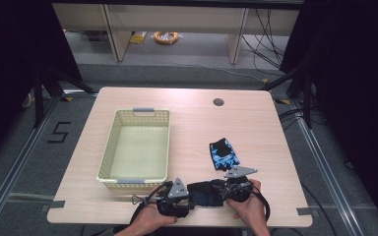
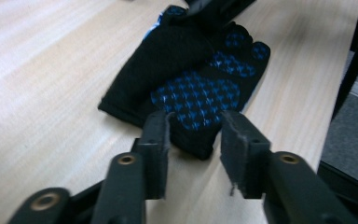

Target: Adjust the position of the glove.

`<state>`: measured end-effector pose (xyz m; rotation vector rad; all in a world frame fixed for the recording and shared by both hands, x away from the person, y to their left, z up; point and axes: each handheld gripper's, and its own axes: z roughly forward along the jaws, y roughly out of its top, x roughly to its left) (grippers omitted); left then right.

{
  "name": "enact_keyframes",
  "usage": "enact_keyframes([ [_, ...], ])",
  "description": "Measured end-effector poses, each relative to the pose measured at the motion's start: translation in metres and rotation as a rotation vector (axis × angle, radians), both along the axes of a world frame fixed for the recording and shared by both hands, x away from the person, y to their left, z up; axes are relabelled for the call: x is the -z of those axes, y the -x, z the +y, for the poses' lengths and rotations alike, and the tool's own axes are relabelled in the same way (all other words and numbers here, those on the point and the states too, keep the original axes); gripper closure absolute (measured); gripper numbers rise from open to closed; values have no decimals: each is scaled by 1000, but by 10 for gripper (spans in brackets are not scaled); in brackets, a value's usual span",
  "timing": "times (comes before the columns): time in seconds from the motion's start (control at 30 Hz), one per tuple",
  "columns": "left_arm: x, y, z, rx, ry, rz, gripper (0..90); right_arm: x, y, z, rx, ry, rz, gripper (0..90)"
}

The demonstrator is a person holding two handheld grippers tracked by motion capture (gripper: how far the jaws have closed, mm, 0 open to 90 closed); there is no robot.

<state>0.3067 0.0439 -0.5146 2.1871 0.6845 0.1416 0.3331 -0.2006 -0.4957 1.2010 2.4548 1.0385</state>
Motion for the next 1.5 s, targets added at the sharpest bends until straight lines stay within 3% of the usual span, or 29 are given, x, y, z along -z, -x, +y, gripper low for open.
enact_keyframes([
  [0.03,0,0,2,2,0,-5,536,-2,-1,-2,-5,10,-7,595],
  [0.07,0,3,2,-27,29,23,511,-4,0,-4,7,-3,-7,568],
  [0.1,0,3,2,-27,29,23,503,-4,0,-4,7,-3,-7,568],
  [0.13,-3,5,4,-18,38,30,489,-6,-1,-7,-1,-28,-37,538],
  [0.2,-5,7,5,-14,48,26,459,-10,-1,-9,18,-46,-56,521],
  [0.23,-7,7,7,-4,30,12,459,-10,-1,-9,18,-46,-56,521],
  [0.3,-12,13,11,-11,68,25,437,-16,-5,-11,38,-63,-83,503],
  [0.37,-12,14,13,-13,72,27,419,-17,-8,-12,54,-62,-88,494],
  [0.4,-14,14,17,-2,58,20,419,-17,-12,-13,59,-61,-100,490],
  [0.5,-14,19,24,-17,79,36,386,-18,-23,-15,97,-63,-104,489],
  [0.53,-14,22,30,-30,86,43,382,-18,-33,-14,102,-36,-129,489],
  [0.63,-15,23,37,-25,74,33,367,-20,-43,-11,128,-11,-141,490],
  [0.67,-15,26,41,-39,93,45,362,-21,-54,-6,135,5,-152,497],
  [0.77,-14,29,50,-56,85,61,354,-21,-70,1,145,12,-145,498],
  [0.8,-14,30,53,-43,77,42,353,-20,-73,5,152,11,-148,498],
  [0.83,-13,33,54,-67,105,61,352,-20,-76,8,158,11,-144,498],
  [0.87,-13,33,54,-67,105,61,351,-20,-79,10,156,23,-133,499],
  [0.9,-13,31,58,-46,71,41,349,-19,-82,12,160,16,-134,499],
  [0.93,-12,33,60,-68,89,59,348,-17,-84,14,161,9,-120,499],
  [1.0,-12,33,61,-68,95,58,347,-15,-87,16,157,2,-133,498],
  [1.07,-12,34,64,-78,93,69,344,-12,-89,19,183,2,-78,498],
  [1.17,-10,33,68,-78,88,53,342,-10,-94,18,173,-7,-87,498],
  [1.23,-10,33,70,-84,79,54,337,-9,-96,19,192,2,-65,498],
  [1.27,-9,34,69,-103,102,73,335,-7,-98,18,187,11,-61,498],
  [1.33,-8,33,69,-101,101,69,334,-7,-99,18,194,4,-51,498],
  [1.37,-9,32,70,-81,78,53,333,-7,-99,18,194,4,-51,498],
  [1.43,-7,33,68,-81,83,63,330,-5,-101,19,182,3,-53,498],
  [1.47,-7,32,69,-84,55,68,329,-5,-100,20,190,13,-46,498],
  [1.5,-7,32,69,-84,55,68,329,-5,-100,20,190,13,-46,498],
])
